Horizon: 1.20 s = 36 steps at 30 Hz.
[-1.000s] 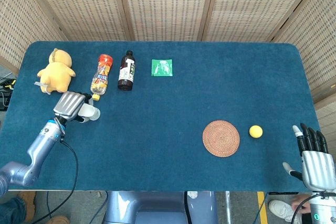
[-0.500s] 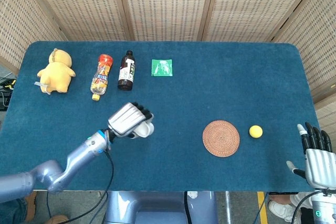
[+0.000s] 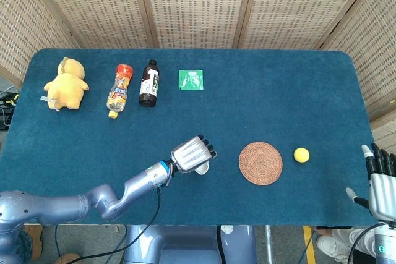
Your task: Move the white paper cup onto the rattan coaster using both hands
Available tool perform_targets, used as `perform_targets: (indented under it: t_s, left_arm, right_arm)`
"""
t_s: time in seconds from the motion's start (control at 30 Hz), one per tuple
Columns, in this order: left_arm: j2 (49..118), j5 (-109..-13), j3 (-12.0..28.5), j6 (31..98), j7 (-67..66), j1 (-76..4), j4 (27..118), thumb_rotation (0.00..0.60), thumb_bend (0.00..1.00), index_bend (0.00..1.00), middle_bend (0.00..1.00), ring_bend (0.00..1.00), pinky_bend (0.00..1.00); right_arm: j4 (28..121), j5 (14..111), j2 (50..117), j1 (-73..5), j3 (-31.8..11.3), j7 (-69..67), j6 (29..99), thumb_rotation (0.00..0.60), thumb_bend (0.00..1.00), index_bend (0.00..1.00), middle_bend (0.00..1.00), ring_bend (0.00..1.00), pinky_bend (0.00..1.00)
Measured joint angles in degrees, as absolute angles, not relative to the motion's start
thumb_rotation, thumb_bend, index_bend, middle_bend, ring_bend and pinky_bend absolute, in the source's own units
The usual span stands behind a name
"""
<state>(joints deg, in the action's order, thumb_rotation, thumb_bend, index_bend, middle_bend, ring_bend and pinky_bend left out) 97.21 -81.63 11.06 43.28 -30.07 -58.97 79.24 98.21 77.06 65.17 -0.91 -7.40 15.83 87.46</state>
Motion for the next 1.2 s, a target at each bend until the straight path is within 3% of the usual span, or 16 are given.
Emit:
perform_targets:
  t_s: [0.13,0.27,0.3,0.53,0.73,0.97,1.2]
  left_arm:
    - [98.0,-81.0,10.6,43.3,-30.0,-59.4,78.5,0.600,0.02,0.48,0.38,0.38,0.47]
    - [97.8,-79.8,10.0,42.3,-31.4,-59.6,79.1,0.600,0.00,0.07,0.11,0.14,0.32]
    - [97.5,-78.6,9.9,41.8,-32.4,-59.7,79.7,0.600,0.00,0.01,0.06,0.10,0.30]
    - [93.9,-73.8,9.5,42.7,-36.9,-59.3,86.1,0.600,0.00,0.00,0.00,0.01,0.23]
    - [86.6,-73.6,9.5,47.7,-33.3,-55.8,92.2,0.600,0.00,0.00,0.00,0.00,0.01]
    - [75.2,-71.8,9.3,53.6,-25.4,-48.9,99.2,0.600,0.00,0.00,0.00,0.00,0.00]
    - [64.6,-70.6,8.0,64.5,-19.9,-38.8,105.4,0.600,0.00,0.00,0.00,0.00,0.00]
  right_arm:
    - [98.1,76.7,65.1,-1.0,-7.4,15.4,87.1,0.600,0.00,0.01,0.00,0.00,0.00]
    - [98.3,77.1,65.0,-1.0,-7.3,15.4,87.4,0.600,0.00,0.01,0.00,0.00,0.00]
    - [98.3,77.1,65.0,-0.9,-7.2,15.4,87.5,0.600,0.00,0.01,0.00,0.00,0.00]
    - [98.7,77.9,64.9,-0.9,-6.9,15.4,87.9,0.600,0.00,0.02,0.00,0.00,0.00]
    - [98.9,78.6,65.1,-1.0,-6.3,15.9,87.7,0.600,0.00,0.02,0.00,0.00,0.00]
    - [99.0,79.1,65.7,-1.3,-5.8,17.4,87.3,0.600,0.00,0.02,0.00,0.00,0.00]
    - [98.7,79.4,66.3,-2.0,-5.5,18.2,86.3,0.600,0.00,0.02,0.00,0.00,0.00]
